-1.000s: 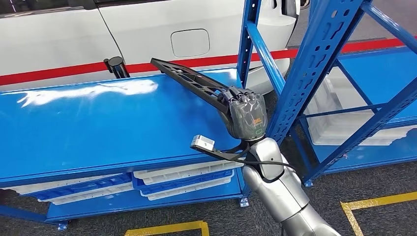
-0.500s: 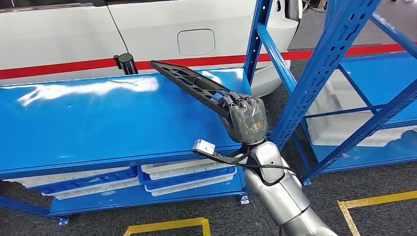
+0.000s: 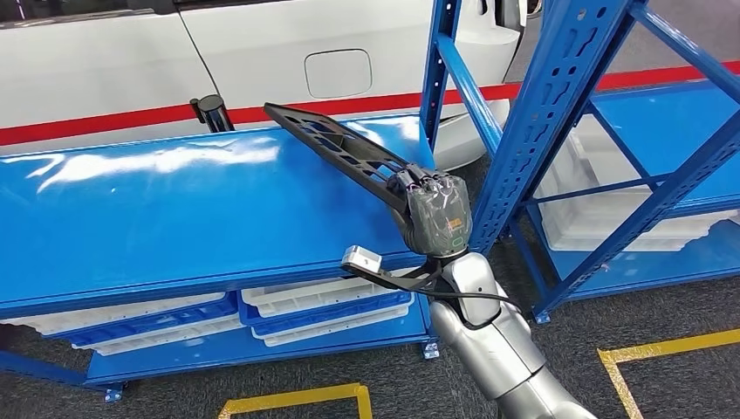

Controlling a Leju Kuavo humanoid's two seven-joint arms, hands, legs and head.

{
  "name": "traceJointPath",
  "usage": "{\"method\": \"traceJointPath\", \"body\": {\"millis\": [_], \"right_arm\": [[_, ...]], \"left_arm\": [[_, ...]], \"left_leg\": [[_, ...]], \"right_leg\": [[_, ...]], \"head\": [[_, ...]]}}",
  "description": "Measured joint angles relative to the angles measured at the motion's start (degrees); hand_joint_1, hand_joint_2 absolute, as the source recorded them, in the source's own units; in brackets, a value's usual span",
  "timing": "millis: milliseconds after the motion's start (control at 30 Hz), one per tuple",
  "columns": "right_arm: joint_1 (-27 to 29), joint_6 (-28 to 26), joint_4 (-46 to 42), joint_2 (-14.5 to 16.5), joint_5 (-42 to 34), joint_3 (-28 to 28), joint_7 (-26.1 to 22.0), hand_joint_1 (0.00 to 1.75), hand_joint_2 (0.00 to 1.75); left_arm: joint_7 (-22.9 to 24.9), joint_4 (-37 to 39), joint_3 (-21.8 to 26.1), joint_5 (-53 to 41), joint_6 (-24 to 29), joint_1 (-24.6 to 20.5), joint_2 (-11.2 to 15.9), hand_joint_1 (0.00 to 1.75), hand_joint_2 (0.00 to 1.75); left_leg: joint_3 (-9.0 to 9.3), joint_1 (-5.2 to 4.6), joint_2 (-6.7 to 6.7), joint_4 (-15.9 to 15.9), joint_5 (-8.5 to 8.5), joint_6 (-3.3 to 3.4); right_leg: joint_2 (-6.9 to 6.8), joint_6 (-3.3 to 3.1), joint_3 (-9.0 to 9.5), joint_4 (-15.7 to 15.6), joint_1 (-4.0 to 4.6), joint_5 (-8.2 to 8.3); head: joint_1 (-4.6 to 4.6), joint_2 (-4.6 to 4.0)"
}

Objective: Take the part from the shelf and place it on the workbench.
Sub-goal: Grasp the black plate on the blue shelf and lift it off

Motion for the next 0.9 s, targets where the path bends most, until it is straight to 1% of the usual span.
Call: {"method": "traceJointPath", "body": {"millis": [33,67,100,167,200,233,267,300,367,400,433,467,500,533,567,600,633,667,700,733,767,800,867,900], "right_arm": [[-0.01,-0.03,0.04,0.05,-0.02,0.00,0.00,1.75,1.75],[-0.03,-0.08,0.05,0.10,-0.05,0.00,0.00,1.75,1.75],[-0.04,-0.13,0.06,0.18,-0.05,0.00,0.00,1.75,1.75],[-0.01,-0.24,0.08,0.31,-0.05,0.00,-0.01,1.75,1.75],[0.01,-0.26,0.09,0.34,-0.05,-0.01,-0.01,1.75,1.75],[0.03,-0.28,0.10,0.34,-0.05,-0.04,-0.02,1.75,1.75],[0.02,-0.30,0.10,0.33,-0.06,-0.09,-0.02,1.75,1.75],[0.02,-0.32,0.11,0.31,-0.07,-0.13,-0.02,1.75,1.75],[0.13,-0.35,0.24,0.25,-0.07,-0.17,-0.02,1.75,1.75],[0.24,-0.36,0.35,0.21,-0.07,-0.17,-0.02,1.75,1.75],[0.32,-0.36,0.46,0.17,-0.07,-0.17,-0.02,1.75,1.75],[0.37,-0.36,0.53,0.14,-0.07,-0.18,-0.02,1.75,1.75],[0.37,-0.36,0.57,0.13,-0.07,-0.20,-0.02,1.75,1.75],[0.30,-0.36,0.58,0.11,-0.07,-0.22,-0.02,1.75,1.75],[0.23,-0.36,0.58,0.14,-0.07,-0.25,-0.02,1.75,1.75],[0.16,-0.36,0.58,0.15,-0.07,-0.27,-0.03,1.75,1.75],[0.13,-0.36,0.58,0.16,-0.07,-0.27,-0.04,1.75,1.75],[0.12,-0.37,0.58,0.17,-0.07,-0.28,-0.05,1.75,1.75],[0.11,-0.37,0.58,0.18,-0.07,-0.28,-0.06,1.75,1.75],[0.08,-0.38,0.58,0.20,-0.07,-0.28,-0.07,1.75,1.75],[0.05,-0.38,0.58,0.25,-0.07,-0.28,-0.07,1.75,1.75],[0.02,-0.38,0.58,0.33,-0.07,-0.28,-0.07,1.75,1.75],[0.01,-0.38,0.61,0.44,-0.07,-0.27,-0.07,1.75,1.75],[0.04,-0.38,0.66,0.46,-0.07,-0.26,-0.07,1.75,1.75]], "left_arm": [[0.00,0.00,0.00,0.00,0.00,0.01,0.03,0.00,1.75],[-0.02,0.00,0.00,0.01,0.00,0.01,0.05,0.00,1.75],[-0.06,0.01,0.00,0.02,0.00,0.02,0.07,0.00,1.75],[-0.14,0.02,-0.01,0.09,0.01,0.08,0.07,0.00,1.75],[-0.16,0.02,-0.01,0.14,0.01,0.11,0.05,0.00,1.75],[-0.18,0.02,0.00,0.19,0.02,0.11,0.02,0.00,1.75],[-0.19,0.02,0.01,0.24,0.02,0.10,-0.01,0.00,1.75],[-0.20,0.02,0.01,0.24,0.03,0.10,-0.03,0.00,1.75],[-0.21,0.02,0.02,0.24,0.03,0.11,-0.03,0.00,1.75],[-0.21,0.02,0.02,0.24,0.03,0.15,-0.05,0.00,1.75],[-0.21,0.03,0.02,0.24,0.03,0.20,-0.09,0.00,1.75],[-0.21,0.03,0.02,0.24,0.02,0.25,-0.14,0.00,1.75],[-0.21,0.04,0.02,0.24,0.02,0.29,-0.20,0.00,1.75],[-0.22,0.04,0.02,0.24,0.02,0.29,-0.25,0.00,1.75],[-0.23,0.04,0.02,0.24,0.02,0.28,-0.29,0.00,1.75],[-0.25,0.04,0.02,0.24,0.02,0.27,-0.31,0.00,1.75],[-0.26,0.04,0.01,0.24,0.02,0.28,-0.32,0.00,1.75],[-0.28,0.04,0.02,0.24,0.02,0.29,-0.32,0.00,1.75],[-0.28,0.04,0.01,0.24,0.03,0.30,-0.29,0.00,1.75],[-0.30,0.04,0.01,0.24,0.03,0.30,-0.25,0.00,1.75],[-0.32,0.04,0.01,0.24,0.04,0.30,-0.21,0.00,1.75],[-0.33,0.04,0.01,0.24,0.04,0.29,-0.18,0.00,1.75],[-0.34,0.04,0.01,0.24,0.04,0.31,-0.19,0.00,1.75],[-0.34,0.04,0.01,0.24,0.04,0.34,-0.19,0.00,1.75]], "left_leg": [[2.27,0.07,-0.05,-4.19,1.64,0.08],[4.02,-0.04,-0.12,-7.55,2.82,0.21],[5.04,-0.21,-0.17,-9.62,3.37,0.37],[5.08,-0.69,-0.24,-10.35,3.58,0.84],[5.08,-0.65,-0.18,-10.66,3.91,1.30],[5.13,-0.63,-0.09,-11.09,4.30,1.80],[5.15,-0.59,0.01,-11.52,4.72,2.30],[5.13,-0.56,0.12,-11.86,5.06,2.70],[4.77,-0.86,0.18,-11.91,5.32,3.09],[4.62,-1.00,0.19,-11.90,5.39,3.18],[4.52,-1.14,0.18,-11.87,5.46,3.24],[4.49,-1.27,0.15,-11.83,5.50,3.27],[4.49,-1.39,0.11,-11.75,5.52,3.25],[4.49,-1.49,0.07,-11.62,5.50,3.21],[4.40,-1.71,0.04,-11.40,5.44,3.09],[4.27,-1.87,0.04,-11.21,5.40,2.91],[4.14,-1.99,0.05,-11.06,5.41,2.70],[4.02,-2.05,0.06,-10.98,5.46,2.44],[3.93,-1.95,0.04,-10.93,5.48,2.22],[3.75,-1.83,-0.03,-10.56,5.13,1.89],[3.28,-1.65,-0.10,-9.45,4.20,1.51],[2.34,-1.43,-0.18,-7.26,2.65,1.08],[-0.94,-0.87,-0.23,0.11,-1.39,0.22],[-2.52,-0.61,-0.23,3.55,-2.74,-0.09]], "right_leg": [[0.02,0.11,0.07,0.00,0.01,0.05],[0.02,0.29,0.07,-0.01,0.14,0.14],[0.01,0.53,0.00,-0.03,0.24,0.27],[-0.01,1.24,-0.15,-0.30,0.31,0.63],[-0.02,1.63,-0.30,-0.39,0.30,0.71],[-0.02,1.86,-0.58,-0.08,0.32,0.43],[-0.03,1.84,-1.30,1.26,0.40,-0.43],[-0.04,1.57,-2.57,3.90,0.47,-1.89],[-0.05,0.93,-6.04,11.84,0.47,-5.48],[-0.05,0.90,-7.36,15.03,0.49,-6.63],[-0.05,1.09,-7.68,16.31,0.53,-6.94],[-0.05,1.41,-6.72,15.05,0.59,-6.34],[-0.06,1.72,-4.60,11.52,0.68,-5.05],[-0.11,1.83,-2.04,6.96,0.78,-3.71],[-0.16,1.70,0.14,3.04,0.96,-2.59],[-0.19,1.43,1.53,0.43,1.11,-1.90],[-0.21,1.07,2.06,-0.68,1.23,-1.64],[-0.18,0.79,2.09,-0.76,1.32,-1.46],[-0.16,0.49,2.05,-0.85,1.08,-1.27],[-0.16,0.18,2.08,-0.98,0.83,-1.07],[-0.16,-0.14,2.10,-1.10,0.56,-0.88],[-0.17,-0.41,2.10,-1.21,0.31,-0.73],[-0.18,-0.69,1.90,-1.21,0.31,-0.58],[-0.19,-0.72,1.80,-1.20,0.33,-0.54]], "head": [[0.01,0.00],[0.04,0.00],[0.04,0.00],[0.05,0.00],[0.07,0.00],[0.14,0.00],[0.21,0.00],[0.30,0.00],[0.38,0.00],[0.39,0.00],[0.39,0.00],[0.39,0.00],[0.39,0.00],[0.40,0.00],[0.40,0.00],[0.39,0.00],[0.36,0.00],[0.34,0.00],[0.34,0.00],[0.33,0.00],[0.26,0.00],[0.19,0.00],[0.03,0.00],[0.03,0.00]]}}
